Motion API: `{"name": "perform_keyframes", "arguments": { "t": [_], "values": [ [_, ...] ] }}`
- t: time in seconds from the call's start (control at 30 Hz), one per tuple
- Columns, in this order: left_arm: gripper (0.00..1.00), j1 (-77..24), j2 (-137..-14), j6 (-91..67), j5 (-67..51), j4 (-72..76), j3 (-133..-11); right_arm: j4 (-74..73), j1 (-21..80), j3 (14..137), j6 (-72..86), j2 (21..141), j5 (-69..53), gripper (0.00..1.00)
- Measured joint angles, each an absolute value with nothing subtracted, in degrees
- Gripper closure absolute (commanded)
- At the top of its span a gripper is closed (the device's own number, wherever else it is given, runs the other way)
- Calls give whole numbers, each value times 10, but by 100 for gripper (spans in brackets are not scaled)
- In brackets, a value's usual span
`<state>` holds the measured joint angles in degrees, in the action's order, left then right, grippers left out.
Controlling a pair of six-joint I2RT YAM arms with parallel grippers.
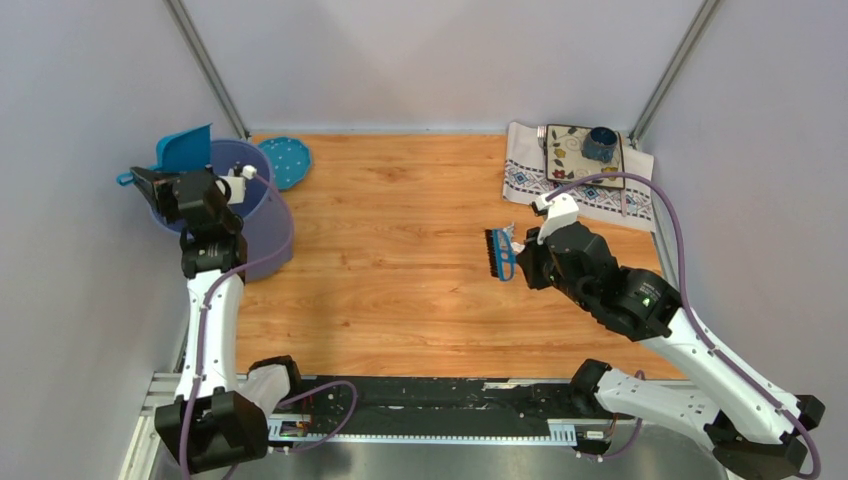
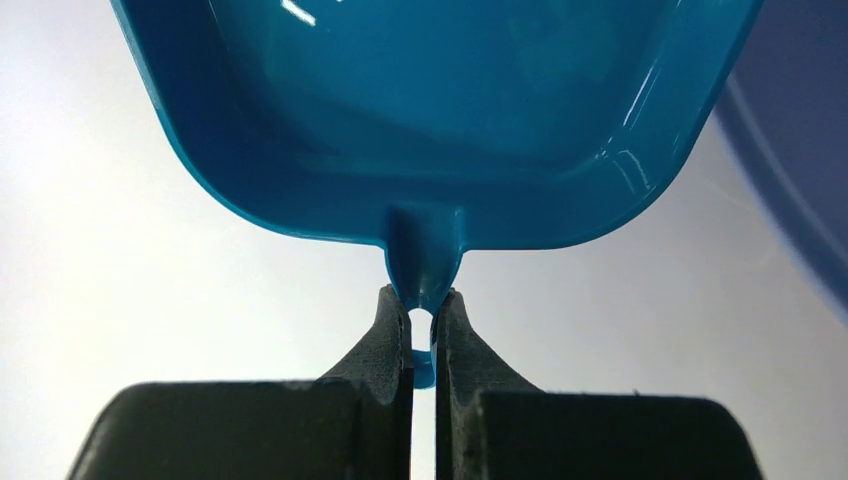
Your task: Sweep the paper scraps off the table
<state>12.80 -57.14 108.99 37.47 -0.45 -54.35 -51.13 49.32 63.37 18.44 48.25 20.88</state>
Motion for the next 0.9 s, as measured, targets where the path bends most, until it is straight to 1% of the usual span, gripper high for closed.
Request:
{"name": "perform_keyframes", "arguments": {
  "t": [0.23,0.3,0.33,0.47,0.53,0.57,0.63,0.73,0.9],
  "values": [
    [100,128,-576,1127,372,67,-558,-511,493,635,178,484,213,100],
    [100,128,-594,1107,369,63,-603,-512,490,639,171,488,227,100],
    [100,128,-608,1080,366,49,-639,-512,487,643,166,492,235,100],
    [100,128,-683,884,302,-156,-914,-523,416,674,142,526,253,100],
    [100,125,-675,799,266,-215,-979,-529,360,691,129,547,256,100],
    [100,124,-658,769,253,-229,-976,-530,335,696,121,557,260,100],
    [100,124,-613,719,233,-255,-934,-532,291,706,104,580,266,100],
    [100,124,-576,649,186,-333,-890,-530,262,712,79,612,257,100],
    [100,111,-623,513,55,-486,-921,-520,257,754,31,716,238,100]
  ]
}}
